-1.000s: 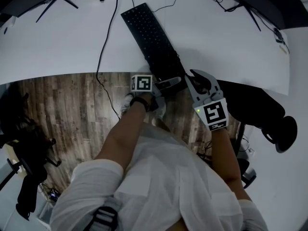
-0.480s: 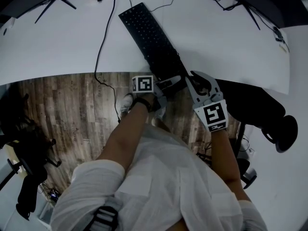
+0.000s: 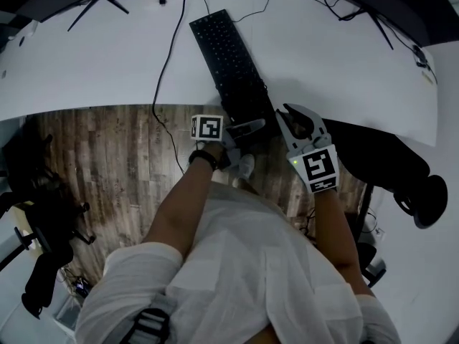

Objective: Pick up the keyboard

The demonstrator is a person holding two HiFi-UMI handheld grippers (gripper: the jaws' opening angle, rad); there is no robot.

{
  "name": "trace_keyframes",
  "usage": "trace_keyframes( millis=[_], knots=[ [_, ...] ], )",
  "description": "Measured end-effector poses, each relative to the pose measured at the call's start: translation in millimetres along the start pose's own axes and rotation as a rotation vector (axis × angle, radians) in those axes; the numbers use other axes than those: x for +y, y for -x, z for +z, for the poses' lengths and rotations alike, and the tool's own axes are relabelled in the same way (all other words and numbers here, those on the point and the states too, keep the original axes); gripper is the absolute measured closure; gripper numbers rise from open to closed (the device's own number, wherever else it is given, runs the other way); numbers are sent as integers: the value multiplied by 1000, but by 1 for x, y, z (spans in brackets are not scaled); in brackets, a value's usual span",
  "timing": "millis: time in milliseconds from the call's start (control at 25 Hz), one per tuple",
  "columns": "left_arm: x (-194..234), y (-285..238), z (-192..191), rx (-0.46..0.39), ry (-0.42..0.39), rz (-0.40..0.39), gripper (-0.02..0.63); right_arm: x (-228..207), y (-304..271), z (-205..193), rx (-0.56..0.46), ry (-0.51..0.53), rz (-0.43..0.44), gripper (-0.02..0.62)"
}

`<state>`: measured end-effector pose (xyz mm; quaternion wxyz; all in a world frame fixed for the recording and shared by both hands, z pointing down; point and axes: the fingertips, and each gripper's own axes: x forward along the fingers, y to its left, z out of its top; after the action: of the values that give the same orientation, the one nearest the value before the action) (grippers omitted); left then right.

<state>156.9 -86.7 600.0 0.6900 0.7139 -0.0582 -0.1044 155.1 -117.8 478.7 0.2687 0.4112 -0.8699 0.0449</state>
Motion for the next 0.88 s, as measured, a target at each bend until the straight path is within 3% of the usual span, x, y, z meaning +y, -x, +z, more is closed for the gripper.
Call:
trace_keyframes(
  millis=[160, 320, 600, 720, 880],
  knots=[
    [9, 19, -10, 19, 11, 6, 535, 6, -5, 1, 4, 7, 19, 526],
    [14, 44, -23, 22, 85, 11, 540, 12, -12, 3, 7, 15, 37, 526],
    [20, 64, -28, 52, 99, 2, 529, 14, -22, 9, 4, 28, 52, 526],
    [12, 65, -24, 60, 87, -37, 349, 16, -27, 13, 2, 36, 59, 526],
    [13, 70, -12, 47, 64, -9, 309, 21, -34, 15, 8, 44, 74, 526]
  ],
)
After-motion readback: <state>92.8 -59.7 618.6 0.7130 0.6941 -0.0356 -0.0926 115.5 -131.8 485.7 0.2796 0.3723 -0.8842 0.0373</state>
